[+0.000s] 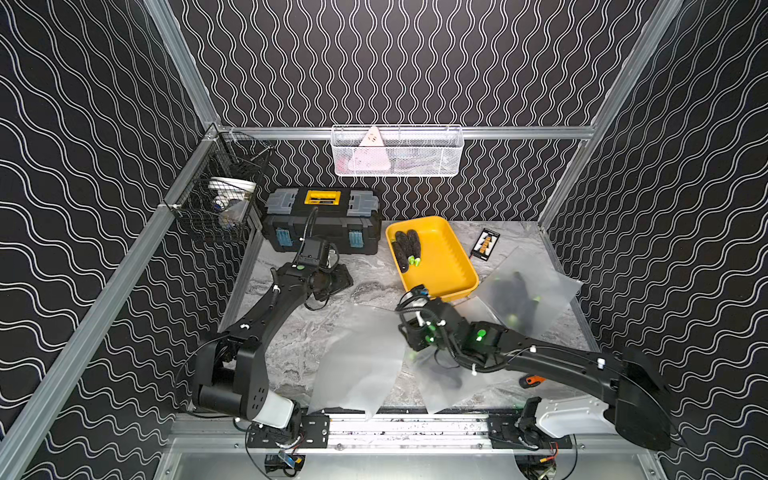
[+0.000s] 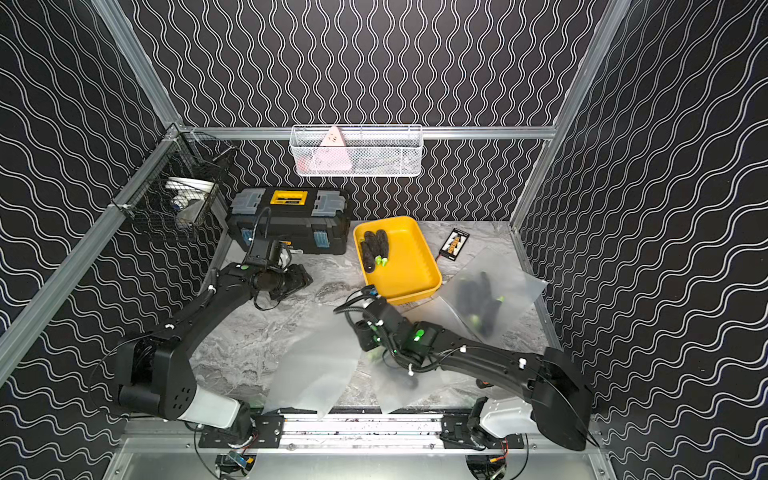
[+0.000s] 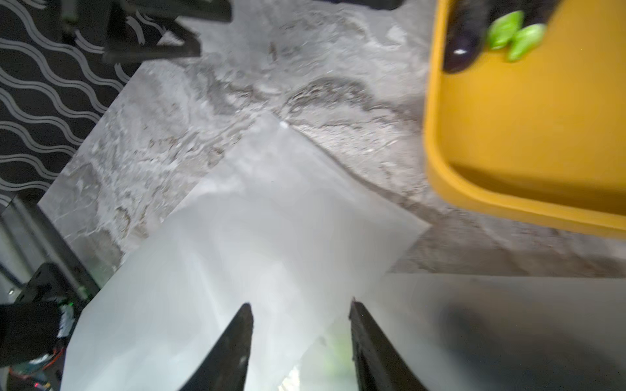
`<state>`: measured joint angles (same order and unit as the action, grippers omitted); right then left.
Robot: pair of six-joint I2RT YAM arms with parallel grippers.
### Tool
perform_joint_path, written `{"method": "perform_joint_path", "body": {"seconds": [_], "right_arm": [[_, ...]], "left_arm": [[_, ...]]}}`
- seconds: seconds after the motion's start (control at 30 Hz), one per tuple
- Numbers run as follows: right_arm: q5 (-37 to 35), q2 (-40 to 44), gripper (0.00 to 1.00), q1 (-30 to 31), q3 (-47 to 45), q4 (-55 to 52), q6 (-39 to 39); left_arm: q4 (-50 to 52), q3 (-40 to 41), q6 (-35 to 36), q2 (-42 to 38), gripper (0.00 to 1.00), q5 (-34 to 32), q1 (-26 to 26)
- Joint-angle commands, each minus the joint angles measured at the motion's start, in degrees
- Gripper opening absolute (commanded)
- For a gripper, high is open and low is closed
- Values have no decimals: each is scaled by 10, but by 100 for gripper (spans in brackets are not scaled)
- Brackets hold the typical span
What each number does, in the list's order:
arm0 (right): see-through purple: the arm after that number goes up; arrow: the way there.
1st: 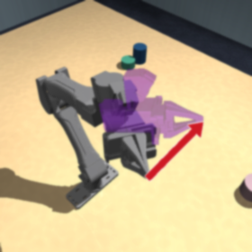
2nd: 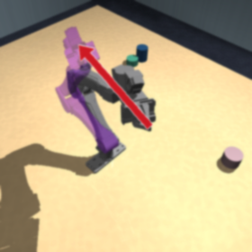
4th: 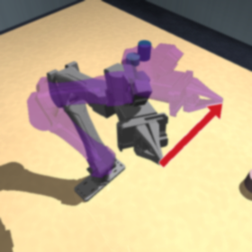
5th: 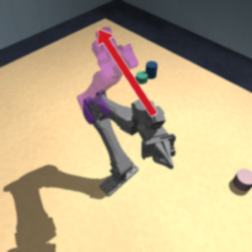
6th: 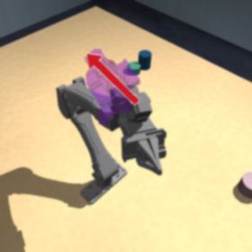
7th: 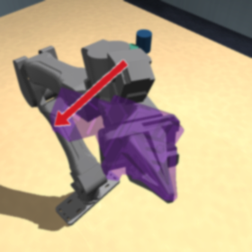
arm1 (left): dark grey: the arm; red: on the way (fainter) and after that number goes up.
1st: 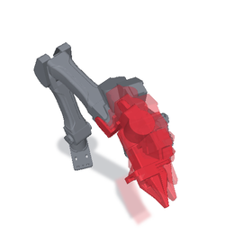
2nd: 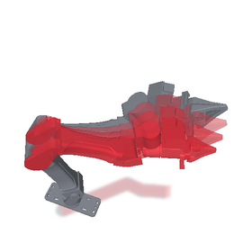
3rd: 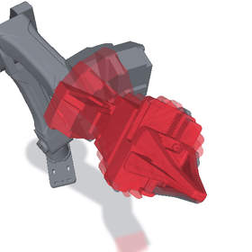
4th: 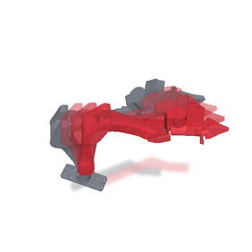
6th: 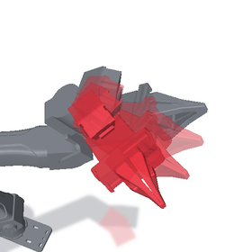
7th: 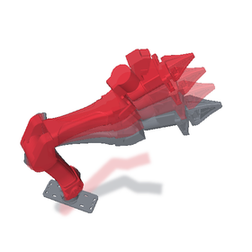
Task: Place the eggplant in a zip-top bag and seal the zipper
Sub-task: Adjust the zipper food storage bag at the center of the board.
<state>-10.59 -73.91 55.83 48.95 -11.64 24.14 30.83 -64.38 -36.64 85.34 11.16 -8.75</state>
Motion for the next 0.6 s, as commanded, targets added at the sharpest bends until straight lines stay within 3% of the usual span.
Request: {"method": "perform_joint_path", "body": {"seconds": [0.0,0.2,0.57], "right_arm": [[4,27,51,-42,-12,-47,-21],[77,-39,52,-125,-2,-40,18],[99,-185,51,-129,48,-16,125]], "left_arm": [[-1,3,10,0,68,-10,-5],[-3,4,6,4,68,-11,-14],[6,30,18,-11,68,-14,-19]]}}
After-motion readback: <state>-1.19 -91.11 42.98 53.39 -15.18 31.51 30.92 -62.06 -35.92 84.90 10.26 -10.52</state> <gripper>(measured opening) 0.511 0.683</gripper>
